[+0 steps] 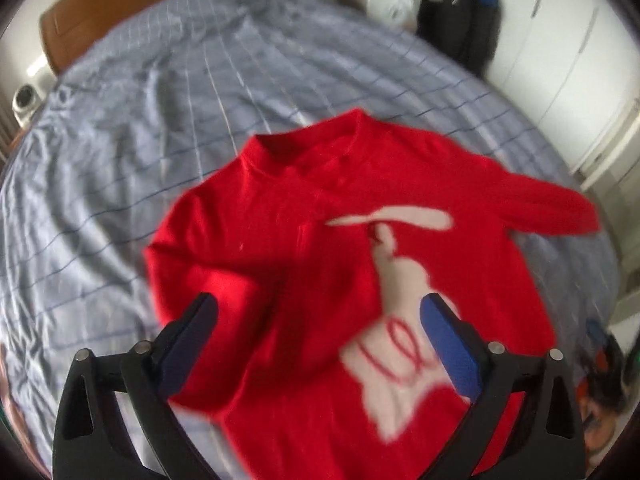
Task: Fold small clothes
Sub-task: 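Grasp the other sleeve cuff with the left gripper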
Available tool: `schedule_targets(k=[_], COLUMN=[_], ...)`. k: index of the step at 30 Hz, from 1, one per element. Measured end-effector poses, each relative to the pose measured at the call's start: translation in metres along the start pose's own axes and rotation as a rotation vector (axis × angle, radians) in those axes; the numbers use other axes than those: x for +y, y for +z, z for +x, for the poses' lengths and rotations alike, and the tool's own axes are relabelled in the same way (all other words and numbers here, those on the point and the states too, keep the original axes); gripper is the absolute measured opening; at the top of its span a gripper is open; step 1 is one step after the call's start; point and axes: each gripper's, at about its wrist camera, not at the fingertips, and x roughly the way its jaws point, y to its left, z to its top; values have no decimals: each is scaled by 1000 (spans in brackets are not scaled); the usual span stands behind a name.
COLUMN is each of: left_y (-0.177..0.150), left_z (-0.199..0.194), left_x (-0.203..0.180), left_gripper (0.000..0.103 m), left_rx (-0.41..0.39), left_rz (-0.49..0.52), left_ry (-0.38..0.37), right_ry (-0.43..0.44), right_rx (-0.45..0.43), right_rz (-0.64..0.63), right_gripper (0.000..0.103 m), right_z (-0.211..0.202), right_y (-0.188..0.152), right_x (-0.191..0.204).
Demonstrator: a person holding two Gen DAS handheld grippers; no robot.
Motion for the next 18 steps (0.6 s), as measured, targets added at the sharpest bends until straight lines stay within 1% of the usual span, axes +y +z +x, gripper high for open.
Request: schedule_targets(k=[1, 2, 4, 7, 10, 11, 12, 13, 14, 15, 16, 17, 18], left_y=[7, 10, 15, 16, 13, 13, 12, 10, 10, 9, 9, 9, 9], left_z=[15, 27, 52, 68, 76, 78, 80, 83, 86, 83, 72, 63, 48], left_x=[0, 1, 7, 15, 11, 8, 4, 0, -1, -2, -2, 0, 9], left_gripper=[85, 77, 76, 77, 78, 73, 61, 15, 6, 6, 6, 6, 6], left_rx=[26, 53, 108, 127, 125, 126, 128, 139, 154, 142, 95, 66, 24], left_rz=[0, -4, -30, -59, -43, -30, -18, -12, -17, -21, -19, -33, -75], left_ry=[24, 40, 49, 52, 19, 5, -16, -54, -83, -84, -62, -53, -53], right_ry=[1, 3, 10, 6, 3, 2, 1, 0, -2, -3, -6, -8, -11], right_rx=[2, 4, 9, 19, 20, 21, 21, 22, 23, 24, 26, 27, 28], right_rz=[1, 1, -2, -13, -21, -22, -23, -24, -25, -26, -27, -28, -29], right_gripper=[93, 93, 96, 98, 99, 99, 100, 100, 100, 100, 100, 100, 101], right_z=[0, 1, 3, 8, 10, 10, 10, 11, 11, 12, 12, 13, 13], right_y=[0, 0, 1, 1, 0, 0, 0, 0, 0, 0, 0, 0, 0], right_x=[0, 0, 0, 2, 4, 4, 4, 4, 4, 4, 4, 4, 5])
